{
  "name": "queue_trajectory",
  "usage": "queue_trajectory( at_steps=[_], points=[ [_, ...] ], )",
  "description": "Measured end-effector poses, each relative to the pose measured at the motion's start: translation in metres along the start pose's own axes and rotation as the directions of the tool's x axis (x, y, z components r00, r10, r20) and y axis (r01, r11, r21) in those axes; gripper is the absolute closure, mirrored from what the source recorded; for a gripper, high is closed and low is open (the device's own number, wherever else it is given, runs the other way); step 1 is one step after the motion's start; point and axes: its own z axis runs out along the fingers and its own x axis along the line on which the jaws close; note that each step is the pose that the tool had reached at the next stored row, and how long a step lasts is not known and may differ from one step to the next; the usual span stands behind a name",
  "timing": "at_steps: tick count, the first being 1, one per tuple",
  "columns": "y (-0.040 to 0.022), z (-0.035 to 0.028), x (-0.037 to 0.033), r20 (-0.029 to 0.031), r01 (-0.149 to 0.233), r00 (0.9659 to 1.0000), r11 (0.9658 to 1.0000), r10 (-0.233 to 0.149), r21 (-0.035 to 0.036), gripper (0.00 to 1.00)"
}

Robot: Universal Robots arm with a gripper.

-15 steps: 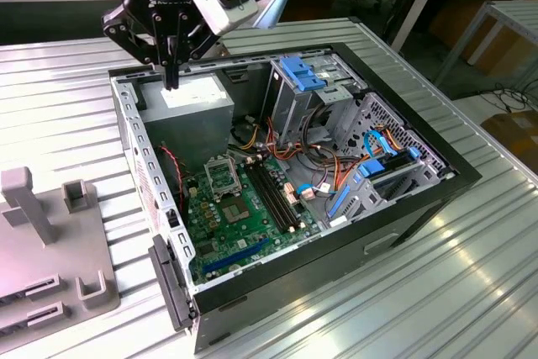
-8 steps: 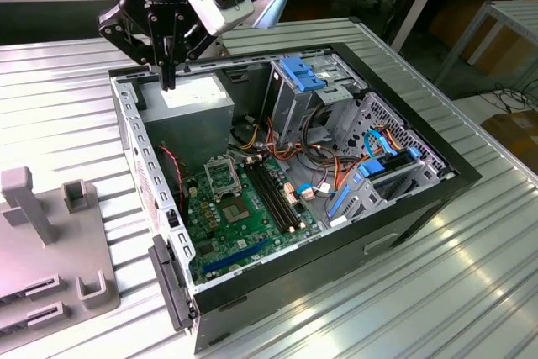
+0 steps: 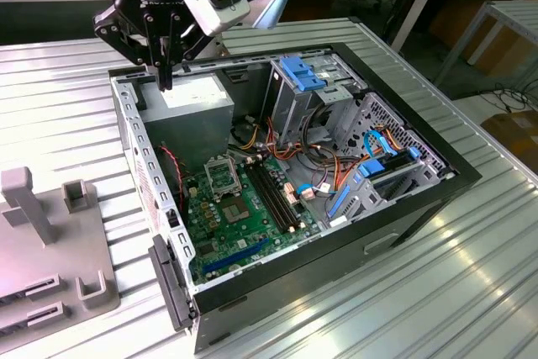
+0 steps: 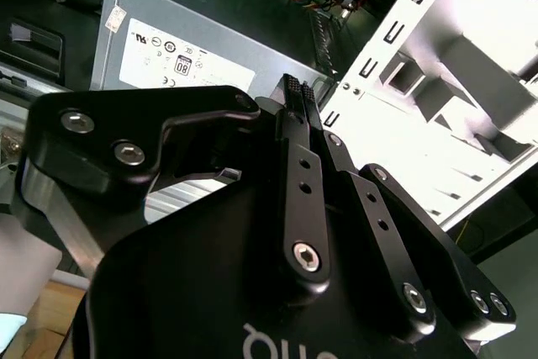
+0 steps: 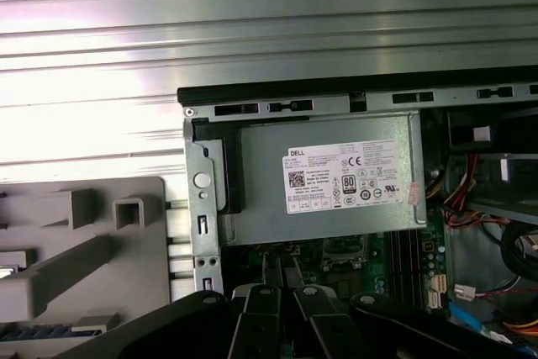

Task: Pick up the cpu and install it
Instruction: 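Reach for the cpu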

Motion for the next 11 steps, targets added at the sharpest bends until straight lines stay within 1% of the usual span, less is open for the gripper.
queue_trajectory(
  at_steps=[11],
  points=[
    [-0.0005, -0.0002, 0.0069, -0.0001, 0.000, 1.0000, 1.0000, 0.000, 0.0000, 0.85]
  ],
)
